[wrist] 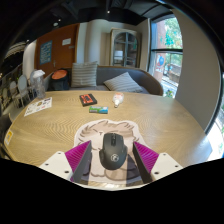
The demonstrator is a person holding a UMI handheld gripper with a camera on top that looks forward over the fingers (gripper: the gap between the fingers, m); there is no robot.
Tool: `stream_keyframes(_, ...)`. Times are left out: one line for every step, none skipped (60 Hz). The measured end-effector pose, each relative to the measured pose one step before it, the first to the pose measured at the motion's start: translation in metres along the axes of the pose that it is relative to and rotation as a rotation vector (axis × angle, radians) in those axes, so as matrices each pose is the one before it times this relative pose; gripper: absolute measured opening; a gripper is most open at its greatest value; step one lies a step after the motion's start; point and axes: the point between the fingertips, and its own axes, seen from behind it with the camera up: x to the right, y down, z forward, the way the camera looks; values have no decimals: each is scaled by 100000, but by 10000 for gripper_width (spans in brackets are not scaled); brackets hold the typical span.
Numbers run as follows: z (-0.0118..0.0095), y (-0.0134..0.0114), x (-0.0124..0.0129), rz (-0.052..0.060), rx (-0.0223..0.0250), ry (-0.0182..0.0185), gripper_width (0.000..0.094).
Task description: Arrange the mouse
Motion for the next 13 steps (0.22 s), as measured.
stream_keyframes(-644, -173, 57, -670, 1689, -142, 837)
stream_keyframes(-835, -330, -19, -792, 887, -39, 839)
stream_keyframes(-761, 74, -25, -579, 1186, -308, 846)
stream_keyframes(-709, 108, 30, -406, 951, -174, 850)
stream_keyframes(-773, 106, 15, -289, 878, -312, 853)
stream_keyframes(-829, 116, -5, -68, 927, -394, 853)
stream_keyframes(-819, 122, -38, -60, 949, -573, 854)
stream_keyframes(-829, 117, -61, 5, 1007, -724, 854)
stream_keyframes(-830, 143, -61, 156, 981, -700, 852)
stream_keyframes(-792, 180, -43, 339, 991, -545, 852)
stream_keyframes(-836, 179, -8, 467, 1060, -388, 854)
stream_keyframes(-769, 120, 60, 442, 1062, -298, 854)
stream_keyframes(-762, 226, -36, 519, 1065, -487, 852)
